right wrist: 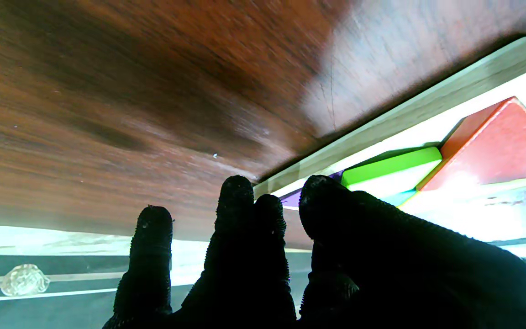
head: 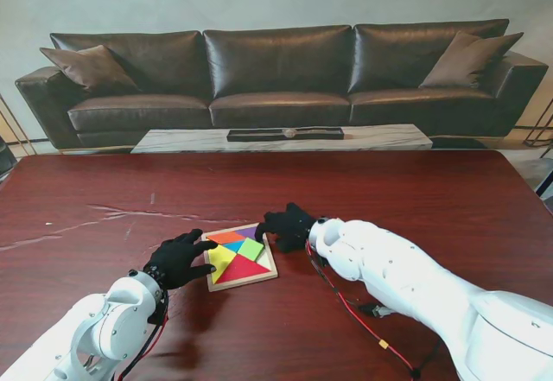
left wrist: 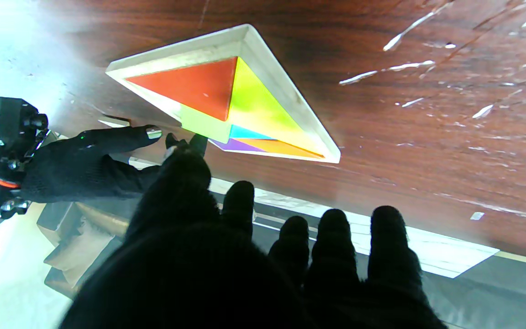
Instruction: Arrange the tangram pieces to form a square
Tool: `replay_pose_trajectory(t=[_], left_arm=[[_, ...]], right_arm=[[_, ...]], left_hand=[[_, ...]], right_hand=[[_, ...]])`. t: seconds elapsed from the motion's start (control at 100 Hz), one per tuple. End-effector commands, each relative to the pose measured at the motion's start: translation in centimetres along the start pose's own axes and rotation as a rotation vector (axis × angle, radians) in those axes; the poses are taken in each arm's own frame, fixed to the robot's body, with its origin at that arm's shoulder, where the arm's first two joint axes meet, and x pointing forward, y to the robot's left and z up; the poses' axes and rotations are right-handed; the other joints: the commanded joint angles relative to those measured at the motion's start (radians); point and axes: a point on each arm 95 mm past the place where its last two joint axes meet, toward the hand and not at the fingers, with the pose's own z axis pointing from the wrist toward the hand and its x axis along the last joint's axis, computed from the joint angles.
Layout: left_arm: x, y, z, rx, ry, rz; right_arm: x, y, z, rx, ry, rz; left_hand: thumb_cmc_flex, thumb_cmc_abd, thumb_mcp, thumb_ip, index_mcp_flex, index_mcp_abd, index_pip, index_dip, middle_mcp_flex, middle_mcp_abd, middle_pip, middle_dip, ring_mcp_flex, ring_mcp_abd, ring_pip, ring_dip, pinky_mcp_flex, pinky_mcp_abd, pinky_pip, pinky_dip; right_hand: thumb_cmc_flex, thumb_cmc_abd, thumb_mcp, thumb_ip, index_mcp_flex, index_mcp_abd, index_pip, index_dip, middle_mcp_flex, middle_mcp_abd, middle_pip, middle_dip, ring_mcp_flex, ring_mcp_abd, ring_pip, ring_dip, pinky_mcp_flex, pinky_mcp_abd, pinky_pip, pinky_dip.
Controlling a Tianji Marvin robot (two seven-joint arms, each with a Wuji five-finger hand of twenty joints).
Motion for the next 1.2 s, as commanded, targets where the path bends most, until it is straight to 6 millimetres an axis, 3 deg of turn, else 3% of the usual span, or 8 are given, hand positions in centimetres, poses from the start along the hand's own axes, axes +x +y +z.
replay_pose_trajectory(t=[0.0, 0.4, 1.19], left_arm=[[0.1, 0.0, 0.0, 0.000, 0.003, -0.003], [0.1, 0.0, 0.0, -0.001, 0.005, -0.004], [0.1, 0.0, -0.1, 0.004, 0.004, -0.003]], right_arm=[[0.5, -0.4, 0.0, 0.009, 0.016, -0.006], [1.0, 1.0, -0.3, -0.033, 0.002, -0.024], [1.5, 0.2, 0.0, -0.001, 0.025, -0.003]], left_hand=[[0.036, 0.039, -0.012, 0.039, 0.016, -0.009, -0.005, 0.014, -0.020, -0.024, -0.022, 0.000, -0.024, -0.017, -0.021, -0.001, -0.015, 0.005, -0.009, 0.014], [0.037, 0.039, -0.012, 0.039, 0.016, -0.008, -0.004, 0.014, -0.020, -0.025, -0.020, 0.001, -0.023, -0.017, -0.020, -0.001, -0.015, 0.006, -0.008, 0.014], [0.037, 0.039, -0.012, 0.039, 0.018, -0.009, -0.003, 0.014, -0.018, -0.025, -0.017, 0.001, -0.022, -0.017, -0.020, -0.001, -0.015, 0.006, -0.009, 0.013]], right_hand=[[0.023, -0.003, 0.016, -0.010, -0.017, -0.025, -0.004, -0.013, -0.045, 0.034, 0.033, 0.008, 0.032, -0.060, 0.006, -0.006, -0.012, 0.012, 0.019, 0.017], [0.031, -0.008, 0.018, -0.011, -0.004, -0.032, -0.003, -0.014, -0.047, 0.036, 0.040, 0.021, 0.040, -0.056, 0.011, -0.008, -0.011, 0.011, 0.029, 0.020], [0.047, -0.018, 0.020, -0.018, 0.006, -0.047, -0.001, -0.010, -0.046, 0.036, 0.038, 0.028, 0.043, -0.051, 0.016, -0.018, -0.011, 0.014, 0.042, 0.020]])
